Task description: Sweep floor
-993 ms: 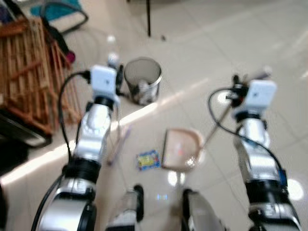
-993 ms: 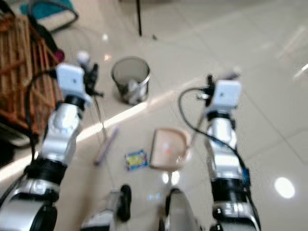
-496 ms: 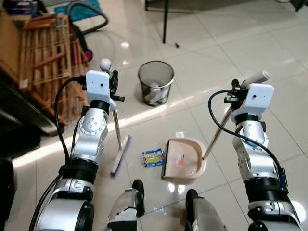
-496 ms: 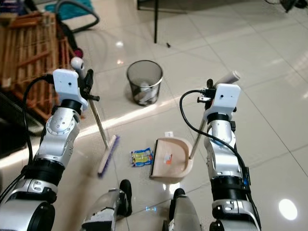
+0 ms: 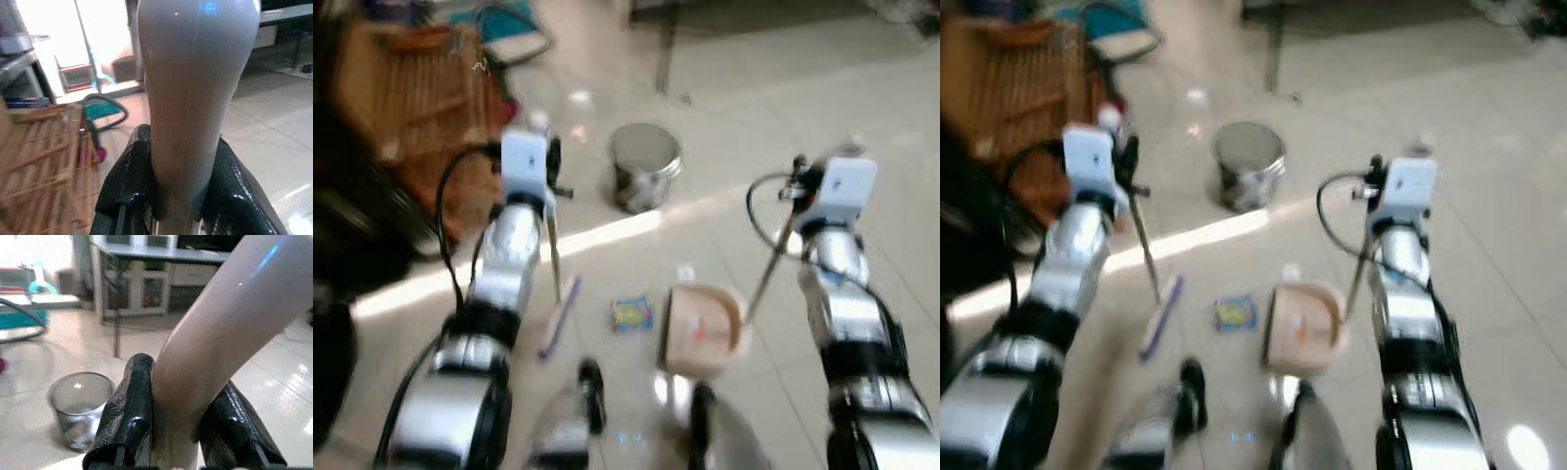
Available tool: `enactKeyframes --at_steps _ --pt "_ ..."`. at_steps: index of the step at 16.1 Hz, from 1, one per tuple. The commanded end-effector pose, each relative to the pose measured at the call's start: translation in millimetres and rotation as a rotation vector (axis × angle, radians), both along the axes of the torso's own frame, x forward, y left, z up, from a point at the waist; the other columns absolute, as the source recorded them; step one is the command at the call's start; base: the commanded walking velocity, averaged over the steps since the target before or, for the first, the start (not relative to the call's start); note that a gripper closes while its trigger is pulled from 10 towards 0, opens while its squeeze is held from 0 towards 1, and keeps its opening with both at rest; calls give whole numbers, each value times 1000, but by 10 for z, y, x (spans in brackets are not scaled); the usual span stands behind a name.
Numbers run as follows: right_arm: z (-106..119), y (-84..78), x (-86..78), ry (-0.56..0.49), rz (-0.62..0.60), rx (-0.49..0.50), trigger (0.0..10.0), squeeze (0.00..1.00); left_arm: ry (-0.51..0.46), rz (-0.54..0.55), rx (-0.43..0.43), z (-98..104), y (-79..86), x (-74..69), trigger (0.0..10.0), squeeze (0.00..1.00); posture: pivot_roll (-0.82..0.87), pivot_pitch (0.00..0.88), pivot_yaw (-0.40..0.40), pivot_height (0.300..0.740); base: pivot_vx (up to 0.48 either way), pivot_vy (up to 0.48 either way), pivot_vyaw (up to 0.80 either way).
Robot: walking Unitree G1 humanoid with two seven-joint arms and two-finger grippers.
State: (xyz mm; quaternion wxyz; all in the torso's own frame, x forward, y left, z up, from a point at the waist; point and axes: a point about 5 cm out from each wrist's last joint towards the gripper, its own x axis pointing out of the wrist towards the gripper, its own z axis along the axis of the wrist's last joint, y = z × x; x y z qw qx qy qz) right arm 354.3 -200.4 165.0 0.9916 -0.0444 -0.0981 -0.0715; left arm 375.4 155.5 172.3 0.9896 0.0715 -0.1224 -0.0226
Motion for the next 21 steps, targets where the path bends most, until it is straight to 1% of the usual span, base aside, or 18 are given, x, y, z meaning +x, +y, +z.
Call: enactKeyframes --at_steps 1,4,5,6,7,8,9,11,12,13,14,15,17,18,19,21 --pt "77 44 14 -44 16 16 10000 0 -16 16 7 53 14 29 10000 0 13 215 37 740 0 0 0" --pt "84 28 7 -51 -2 28 10000 0 -33 -10 16 138 -36 57 10000 0 9 189 50 740 0 0 0" --pt "41 21 -8 -18 -16 29 10000 0 -29 -11 24 131 -50 55 10000 0 7 182 51 740 0 0 0" --pt "34 31 -36 -11 -16 45 10000 0 -30 -15 7 120 -60 41 10000 0 6 178 54 740 0 0 0" --pt "94 40 -100 -54 -12 114 10000 0 -41 -15 -26 118 -59 10 10000 0 3 175 55 740 0 0 0" --pt "124 31 -147 -78 -10 149 10000 0 -52 -18 -29 120 -63 -17 10000 0 -5 169 55 740 0 0 0" --pt "54 -52 -152 -32 -40 115 10000 0 -19 -39 -29 47 -90 -35 10000 0 4 149 41 740 0 0 0" --pt "43 -112 -125 -13 -43 118 10000 0 -23 -58 -34 34 -103 -49 10000 0 7 151 36 740 0 0 0" --pt "45 -122 -114 -6 -42 108 10000 0 4 -75 -32 9 -110 -50 10000 0 10 142 35 740 0 0 0" --pt "43 -101 -106 5 -30 88 10000 0 26 -88 -23 -18 -112 -54 10000 0 11 144 39 740 0 0 0" --pt "15 -59 -123 31 -30 87 10000 0 27 -103 -32 -28 -117 -93 10000 0 12 132 47 740 0 0 0" --pt "16 -44 -134 26 -26 87 10000 0 45 -92 -17 -45 -114 -97 10000 0 12 132 47 740 0 0 0" --pt "-10 6 -181 19 -20 99 10000 0 -2 -78 -29 -13 -112 -135 10000 0 15 132 50 740 0 0 0" --pt "-53 15 -207 22 -18 149 10000 0 -43 -71 -56 30 -92 -164 10000 0 17 126 50 740 255 0 0" --pt "-53 16 -212 21 -17 155 10000 0 -48 -66 -49 40 -87 -166 10000 0 19 125 47 740 255 0 0" --pt "-29 16 -209 15 -20 161 10000 0 -42 -63 -33 61 -80 -165 10000 0 19 139 51 740 291 0 -609"
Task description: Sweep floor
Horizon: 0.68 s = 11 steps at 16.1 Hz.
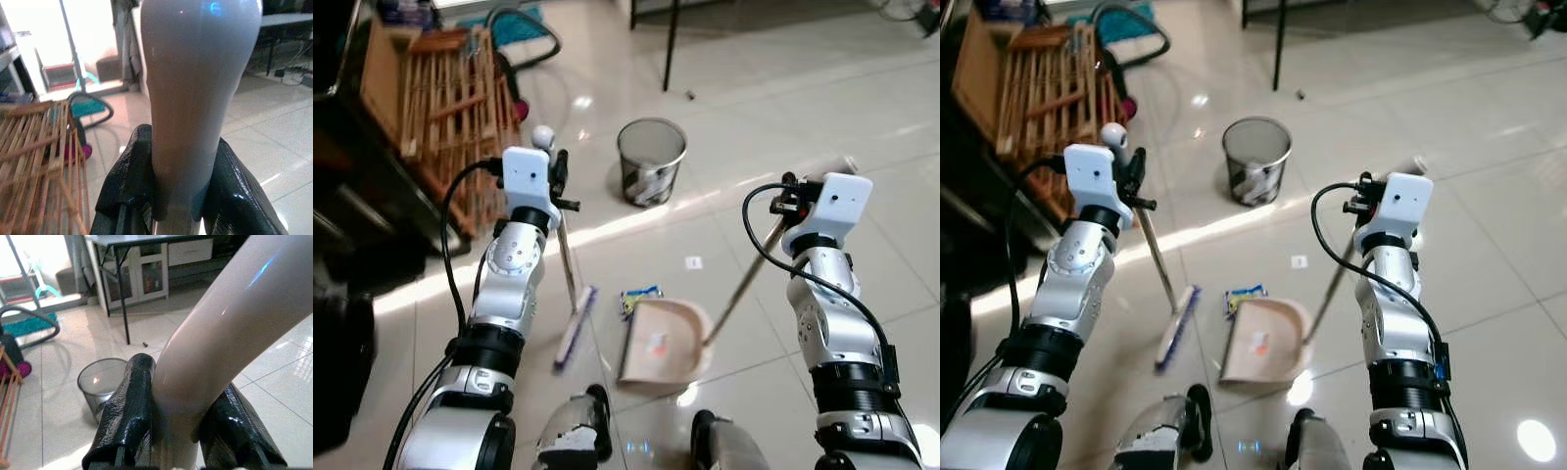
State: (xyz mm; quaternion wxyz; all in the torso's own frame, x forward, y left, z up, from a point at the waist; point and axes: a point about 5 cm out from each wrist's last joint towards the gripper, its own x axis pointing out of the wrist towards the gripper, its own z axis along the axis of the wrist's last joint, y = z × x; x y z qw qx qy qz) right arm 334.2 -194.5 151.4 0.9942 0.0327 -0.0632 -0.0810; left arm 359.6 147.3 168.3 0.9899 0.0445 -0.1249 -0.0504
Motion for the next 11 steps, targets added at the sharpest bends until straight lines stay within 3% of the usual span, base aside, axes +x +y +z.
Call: enactKeyframes --at_steps 1,6,9,11 --pt "111 -47 -11 -42 -21 1 10000 0 -39 5 17 97 7 -8 10000 0 22 132 49 740 326 0 -475" --pt "143 -22 1 -56 -11 -18 10000 0 -41 4 18 101 22 -14 10000 0 22 121 51 740 392 0 0" --pt "176 -33 27 -56 -2 -83 10000 0 -41 9 20 96 43 -22 10000 0 20 108 47 740 406 0 0" --pt "178 -36 37 -55 -6 -87 10000 0 -40 11 17 91 43 -25 10000 0 21 103 48 740 409 0 766"
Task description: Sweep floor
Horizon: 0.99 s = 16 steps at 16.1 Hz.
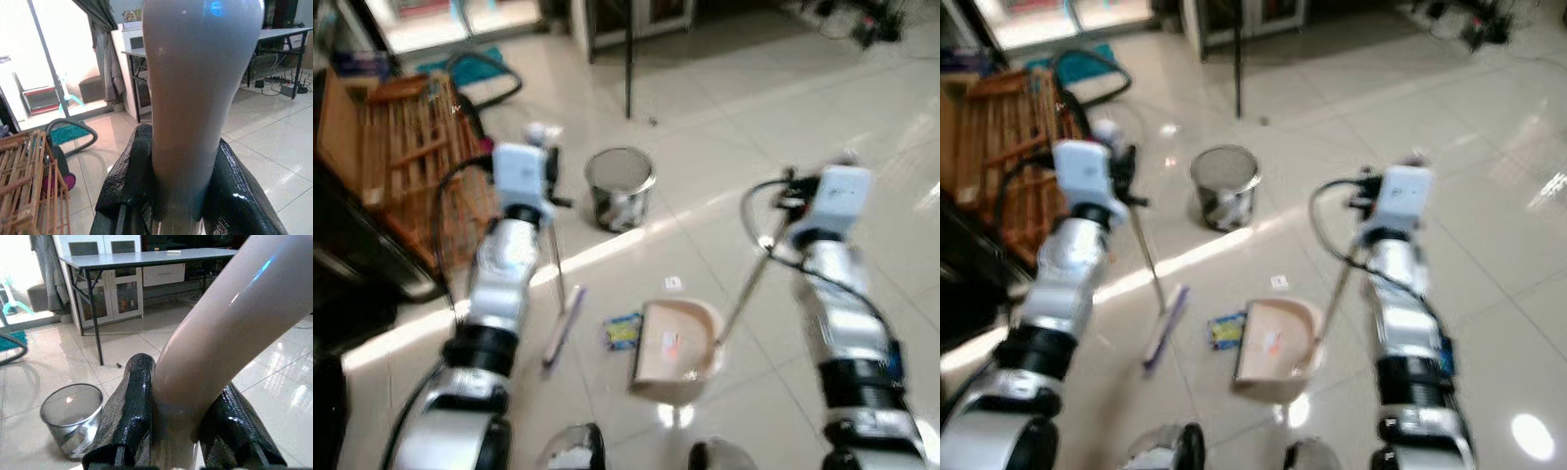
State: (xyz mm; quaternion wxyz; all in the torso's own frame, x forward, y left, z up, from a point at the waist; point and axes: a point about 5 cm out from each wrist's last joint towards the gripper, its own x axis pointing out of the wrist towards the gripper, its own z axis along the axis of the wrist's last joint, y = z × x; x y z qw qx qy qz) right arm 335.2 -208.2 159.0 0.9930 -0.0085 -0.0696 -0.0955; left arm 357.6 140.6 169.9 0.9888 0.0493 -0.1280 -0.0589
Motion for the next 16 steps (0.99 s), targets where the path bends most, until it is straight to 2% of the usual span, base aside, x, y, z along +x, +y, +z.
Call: enactKeyframes --at_steps 1,2,8,16 --pt "111 103 34 -52 27 -6 10000 0 -33 26 5 75 108 -3 10000 0 21 104 50 740 405 0 800" --pt "133 110 40 -70 27 2 10000 0 -31 26 5 77 107 4 10000 0 21 109 53 740 409 0 600" --pt "127 46 21 -67 11 1 10000 0 -26 14 5 71 93 7 10000 0 16 110 61 740 397 0 0" --pt "127 -20 8 -65 -2 -22 10000 0 -10 -2 3 31 52 -2 10000 0 13 124 59 740 0 0 0"
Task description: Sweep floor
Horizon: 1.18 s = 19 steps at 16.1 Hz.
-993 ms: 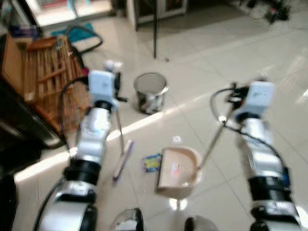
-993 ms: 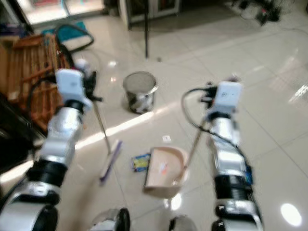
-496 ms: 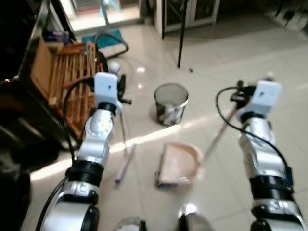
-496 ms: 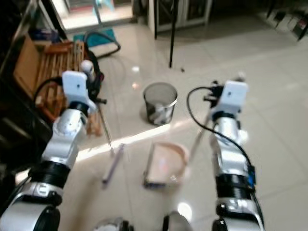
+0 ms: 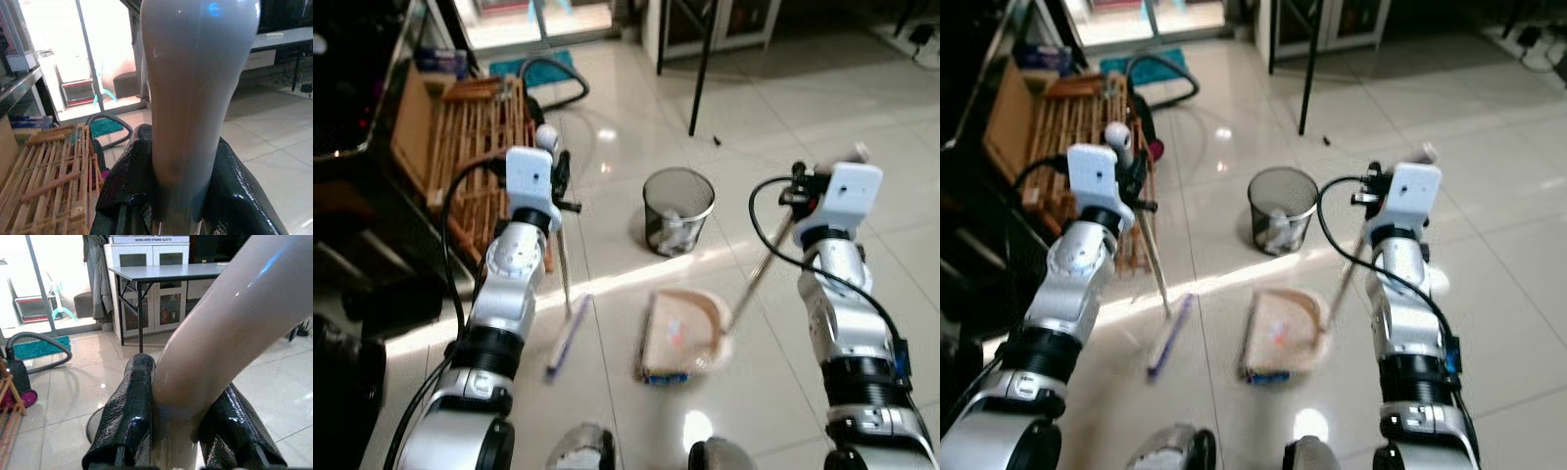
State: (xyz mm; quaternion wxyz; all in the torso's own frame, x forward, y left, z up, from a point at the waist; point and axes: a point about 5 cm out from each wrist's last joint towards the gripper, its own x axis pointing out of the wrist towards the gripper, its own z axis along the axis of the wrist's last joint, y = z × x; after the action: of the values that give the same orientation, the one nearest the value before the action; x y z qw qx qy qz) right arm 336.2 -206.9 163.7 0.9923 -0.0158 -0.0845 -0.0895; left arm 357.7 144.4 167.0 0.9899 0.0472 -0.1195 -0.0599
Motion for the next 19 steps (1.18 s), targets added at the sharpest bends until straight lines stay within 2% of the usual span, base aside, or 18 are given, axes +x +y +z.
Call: enactKeyframes --at_steps 1,9,13,15,16,17,19 --pt "84 -37 -2 -37 -14 -6 10000 0 -26 1 4 60 16 -2 10000 0 13 129 59 740 0 0 0" --pt "61 -76 -10 -26 -24 -27 10000 0 -11 -3 1 27 20 -15 10000 0 14 146 54 740 0 0 0" --pt "42 -159 14 -11 -44 -65 10000 0 16 52 -8 4 97 37 10000 0 24 169 38 740 0 0 0" --pt "36 -191 35 -9 -46 -111 10000 0 16 99 8 -22 157 47 10000 0 32 198 37 740 0 0 0" --pt "22 -208 79 -1 -31 -186 10000 0 36 155 13 -57 232 90 10000 0 32 223 42 740 0 0 0" --pt "8 -219 86 0 -27 -211 10000 0 33 173 16 -63 267 98 10000 0 37 242 48 740 0 0 0" --pt "-4 -234 87 -16 -22 -252 10000 0 -6 193 15 -55 307 96 10000 0 47 264 52 740 0 0 0"
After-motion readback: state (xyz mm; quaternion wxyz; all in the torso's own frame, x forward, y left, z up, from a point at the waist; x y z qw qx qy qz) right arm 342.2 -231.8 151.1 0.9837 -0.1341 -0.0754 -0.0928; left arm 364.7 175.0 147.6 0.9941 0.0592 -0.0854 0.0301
